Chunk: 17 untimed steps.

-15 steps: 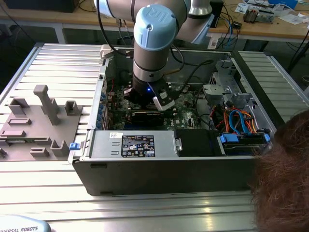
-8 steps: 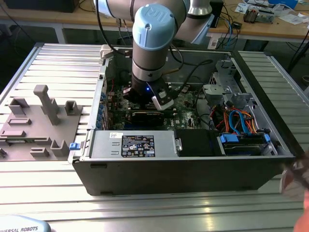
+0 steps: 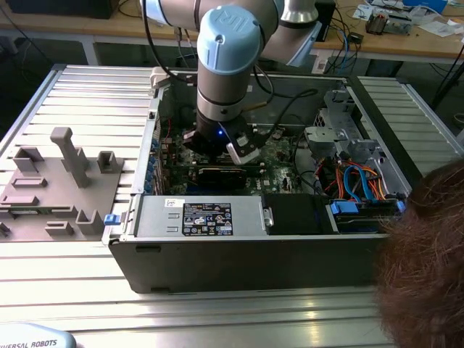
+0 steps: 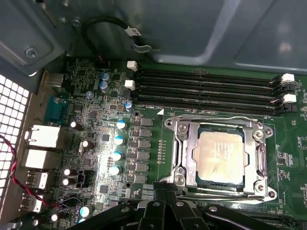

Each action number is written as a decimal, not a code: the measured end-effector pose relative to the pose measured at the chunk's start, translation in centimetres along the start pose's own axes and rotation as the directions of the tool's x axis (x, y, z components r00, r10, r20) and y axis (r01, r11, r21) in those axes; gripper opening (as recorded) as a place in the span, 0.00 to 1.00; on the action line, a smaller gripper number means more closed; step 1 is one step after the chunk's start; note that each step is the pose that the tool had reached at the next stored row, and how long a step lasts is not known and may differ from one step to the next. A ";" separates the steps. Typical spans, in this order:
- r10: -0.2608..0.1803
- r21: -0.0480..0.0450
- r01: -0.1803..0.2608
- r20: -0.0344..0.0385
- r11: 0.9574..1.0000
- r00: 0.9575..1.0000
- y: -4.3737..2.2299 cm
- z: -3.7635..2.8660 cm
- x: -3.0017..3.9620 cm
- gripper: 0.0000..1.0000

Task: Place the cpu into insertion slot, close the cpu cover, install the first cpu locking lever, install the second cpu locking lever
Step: 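Install the second cpu locking lever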

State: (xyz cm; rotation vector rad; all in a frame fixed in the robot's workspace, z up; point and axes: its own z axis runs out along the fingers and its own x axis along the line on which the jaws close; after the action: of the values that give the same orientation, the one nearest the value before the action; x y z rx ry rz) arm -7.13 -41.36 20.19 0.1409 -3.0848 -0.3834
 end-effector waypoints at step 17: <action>0.000 0.000 0.000 0.000 1.000 1.000 0.94 0.59 0.35 0.11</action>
State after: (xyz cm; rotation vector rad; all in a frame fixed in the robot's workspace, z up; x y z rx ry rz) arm -7.58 -40.35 19.85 0.1409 -3.0848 -0.3834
